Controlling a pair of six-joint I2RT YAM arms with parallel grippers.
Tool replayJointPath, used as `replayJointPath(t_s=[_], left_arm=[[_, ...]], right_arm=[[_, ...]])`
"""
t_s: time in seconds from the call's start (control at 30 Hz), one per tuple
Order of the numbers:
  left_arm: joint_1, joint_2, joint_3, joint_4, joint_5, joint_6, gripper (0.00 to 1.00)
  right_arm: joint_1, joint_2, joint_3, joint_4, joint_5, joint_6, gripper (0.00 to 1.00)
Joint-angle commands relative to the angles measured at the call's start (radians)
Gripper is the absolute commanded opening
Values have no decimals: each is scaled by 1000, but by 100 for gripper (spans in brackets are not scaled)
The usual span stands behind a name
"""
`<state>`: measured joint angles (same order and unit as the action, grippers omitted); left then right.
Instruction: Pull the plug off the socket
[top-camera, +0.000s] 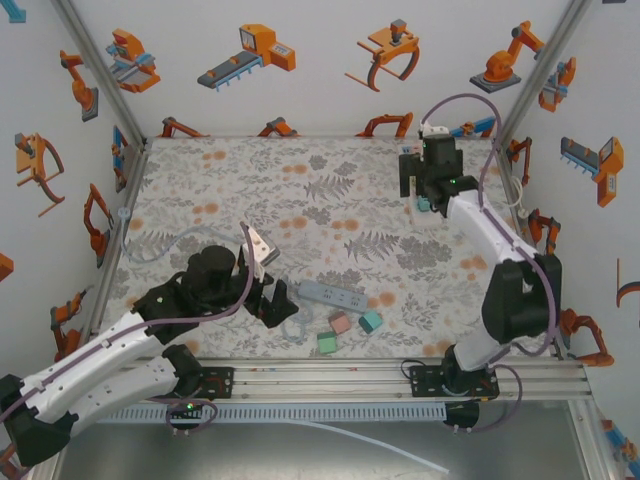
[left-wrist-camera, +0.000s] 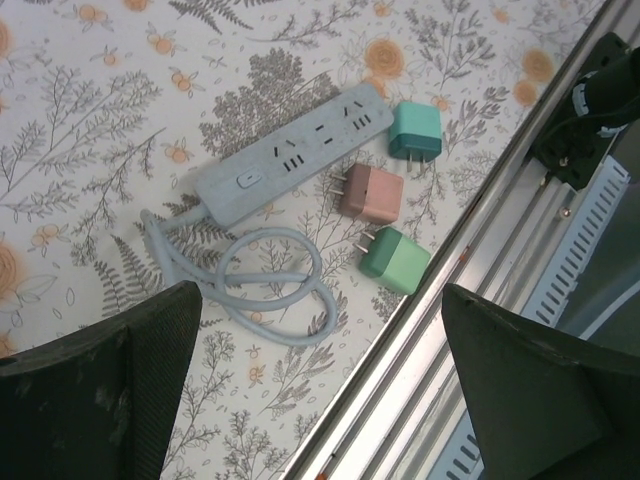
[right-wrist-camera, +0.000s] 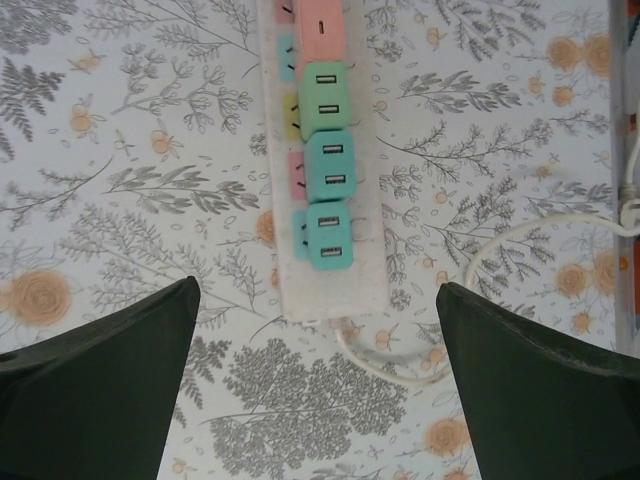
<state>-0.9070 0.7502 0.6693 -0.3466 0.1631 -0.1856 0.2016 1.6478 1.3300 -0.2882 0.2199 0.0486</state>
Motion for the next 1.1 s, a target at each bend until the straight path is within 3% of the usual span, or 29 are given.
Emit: replayJointPath(t_s=[0.0,0.27,0.5,0.67,0.93,1.07], left_arm=[[-8,-5,-5,-40,-30,-46,97],[-13,-65,-17,-55,-58,-66,97],[-15,-60,-21,-58,-68,-66,97],[-15,-37,-15,-49,-67,-57,97],[-15,-31,-29,-45,-94,-51,97],[-15,-42,-40,-29,-109,-54,97]], right_arm=[[-41,111,88,-98,-122,-35,92],[-88,339,191,-130,-117,-58,96],[-91,419,222,-158,-164,-62,98],[-91,446,221,-164,-217,-67,80],[-90,439,237,-192,-253,-105,60],[-79,390,202,-163,-336,-156,56]])
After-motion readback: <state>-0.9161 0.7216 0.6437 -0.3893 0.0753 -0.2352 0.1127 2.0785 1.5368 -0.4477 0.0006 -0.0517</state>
